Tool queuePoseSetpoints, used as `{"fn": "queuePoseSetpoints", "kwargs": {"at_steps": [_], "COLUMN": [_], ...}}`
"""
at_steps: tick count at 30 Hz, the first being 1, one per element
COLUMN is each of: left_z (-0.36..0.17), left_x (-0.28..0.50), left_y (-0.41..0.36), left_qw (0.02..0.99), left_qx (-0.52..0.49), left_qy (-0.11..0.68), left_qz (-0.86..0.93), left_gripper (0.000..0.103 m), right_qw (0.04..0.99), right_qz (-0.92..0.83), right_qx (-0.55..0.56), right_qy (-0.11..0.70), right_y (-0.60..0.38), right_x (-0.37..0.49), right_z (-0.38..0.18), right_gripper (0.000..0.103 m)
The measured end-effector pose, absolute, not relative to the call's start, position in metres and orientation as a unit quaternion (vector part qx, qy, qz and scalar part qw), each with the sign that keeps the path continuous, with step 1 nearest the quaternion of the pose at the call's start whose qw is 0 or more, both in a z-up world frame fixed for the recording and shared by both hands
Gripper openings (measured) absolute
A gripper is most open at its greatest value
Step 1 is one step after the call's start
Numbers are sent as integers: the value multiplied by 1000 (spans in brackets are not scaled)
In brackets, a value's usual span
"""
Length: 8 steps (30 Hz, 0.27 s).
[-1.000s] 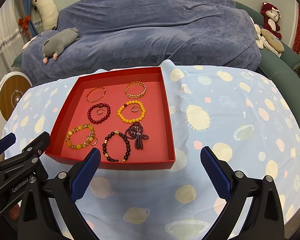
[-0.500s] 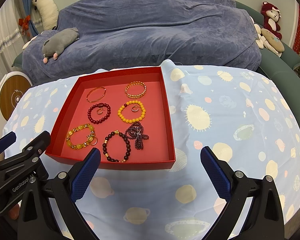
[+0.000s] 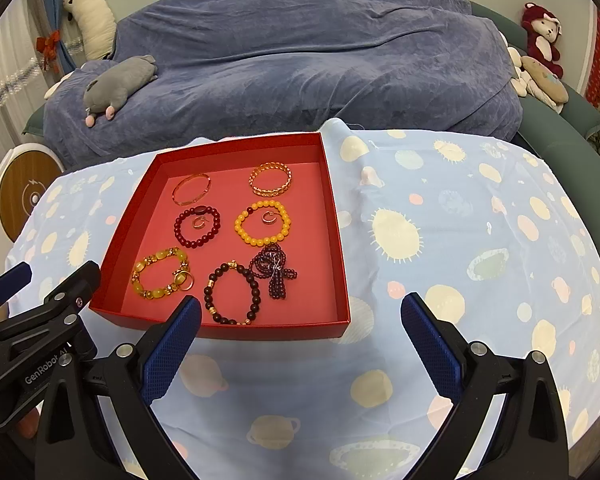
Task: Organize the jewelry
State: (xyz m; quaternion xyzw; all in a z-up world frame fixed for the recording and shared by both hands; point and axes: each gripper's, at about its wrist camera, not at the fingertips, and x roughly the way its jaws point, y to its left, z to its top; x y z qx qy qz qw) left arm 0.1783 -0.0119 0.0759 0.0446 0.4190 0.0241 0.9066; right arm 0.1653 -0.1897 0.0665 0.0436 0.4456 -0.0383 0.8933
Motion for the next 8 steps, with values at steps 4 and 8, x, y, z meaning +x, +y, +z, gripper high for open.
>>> {"fn": "queuePoseSetpoints", "kwargs": {"at_steps": [4,8], "left_z": [74,72], "left_x": [181,181], "left_y": [-10,-9], "left_qw": [904,904], "left_qx": [37,36], "left_qy": [425,425], "left_qz": [23,20], "left_gripper": [90,90], "right_qw": [893,893], "right_qz": [-39,-39], "right_qx": [43,43], "right_qy": [446,447], "right_y": [-190,-190], "right_x": [165,165], "right_z": [66,64], "right_gripper": [96,96]}}
